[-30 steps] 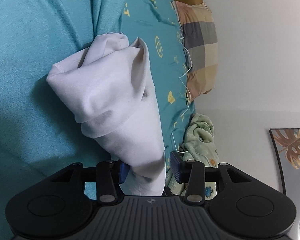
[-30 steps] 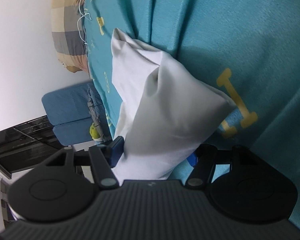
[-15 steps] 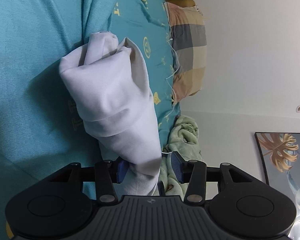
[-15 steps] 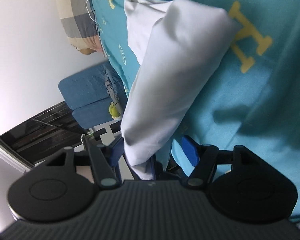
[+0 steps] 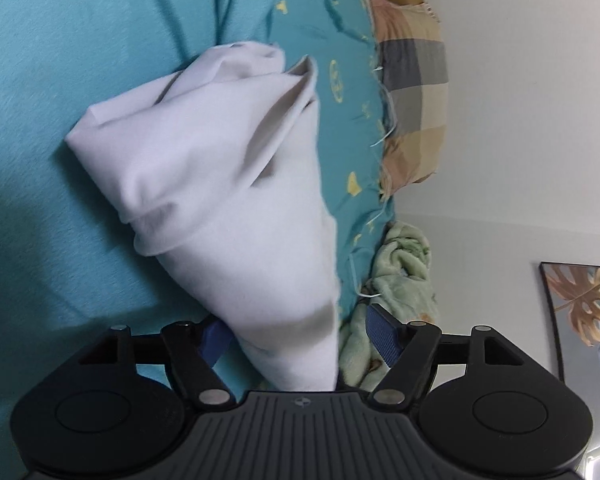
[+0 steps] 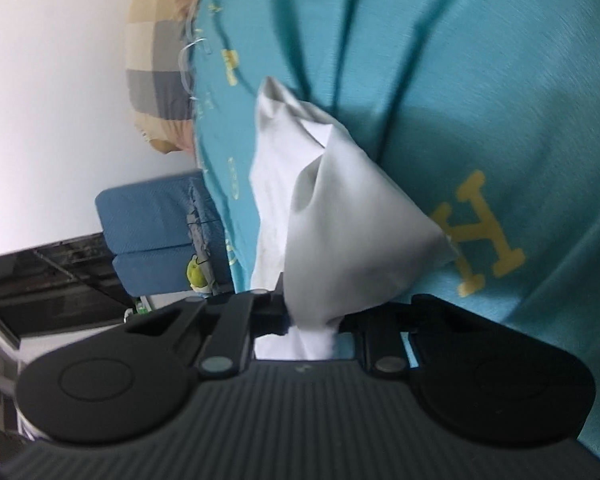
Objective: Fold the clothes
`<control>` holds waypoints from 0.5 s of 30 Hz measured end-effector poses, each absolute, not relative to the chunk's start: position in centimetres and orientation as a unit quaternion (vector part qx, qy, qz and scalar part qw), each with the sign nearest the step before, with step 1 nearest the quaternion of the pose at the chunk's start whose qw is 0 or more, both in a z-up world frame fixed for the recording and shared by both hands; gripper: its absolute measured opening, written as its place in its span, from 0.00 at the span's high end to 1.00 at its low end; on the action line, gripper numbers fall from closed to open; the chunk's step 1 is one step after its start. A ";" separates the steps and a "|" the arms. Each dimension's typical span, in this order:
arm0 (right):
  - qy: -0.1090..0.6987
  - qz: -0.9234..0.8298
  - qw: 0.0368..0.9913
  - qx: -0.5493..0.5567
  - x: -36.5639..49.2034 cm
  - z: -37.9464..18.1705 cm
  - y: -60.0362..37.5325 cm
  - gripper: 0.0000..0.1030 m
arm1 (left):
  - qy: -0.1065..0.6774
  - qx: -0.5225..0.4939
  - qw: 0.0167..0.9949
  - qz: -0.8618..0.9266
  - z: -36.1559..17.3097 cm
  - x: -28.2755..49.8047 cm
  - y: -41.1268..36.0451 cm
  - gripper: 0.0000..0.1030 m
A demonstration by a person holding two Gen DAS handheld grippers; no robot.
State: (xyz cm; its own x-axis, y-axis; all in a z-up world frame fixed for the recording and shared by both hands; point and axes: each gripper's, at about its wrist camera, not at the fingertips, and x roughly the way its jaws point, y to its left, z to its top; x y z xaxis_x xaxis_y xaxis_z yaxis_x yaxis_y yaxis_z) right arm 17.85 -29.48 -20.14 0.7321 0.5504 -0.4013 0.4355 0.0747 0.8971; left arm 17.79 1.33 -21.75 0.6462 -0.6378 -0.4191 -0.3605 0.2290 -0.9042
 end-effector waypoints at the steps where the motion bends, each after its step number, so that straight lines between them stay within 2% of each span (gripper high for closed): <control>1: 0.361 0.049 0.640 0.676 17.7 -19.9 -29.5 0.82 | 0.410 -0.612 0.670 -0.100 -22.0 17.9 1.2 0.30; 8: 0.343 0.071 0.669 0.656 17.1 -18.5 -29.4 0.83 | 0.395 -0.616 0.677 -0.078 -23.0 18.4 0.7 0.32; 13: 0.338 0.078 0.684 0.641 16.3 -17.3 -29.5 0.84 | 0.381 -0.626 0.675 -0.088 -22.5 19.3 -0.6 0.51; 15: 0.335 0.082 0.696 0.630 15.8 -16.2 -29.6 0.84 | 0.373 -0.623 0.681 -0.098 -21.6 20.0 -1.3 0.64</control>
State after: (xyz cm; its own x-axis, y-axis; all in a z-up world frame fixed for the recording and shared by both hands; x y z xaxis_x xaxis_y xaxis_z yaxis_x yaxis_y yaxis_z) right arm 15.83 -29.63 -16.22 0.7623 0.5362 -0.3624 0.3072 0.1930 0.9319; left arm 20.05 -1.25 -21.62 0.7033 -0.5971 -0.3858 -0.3314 0.2047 -0.9210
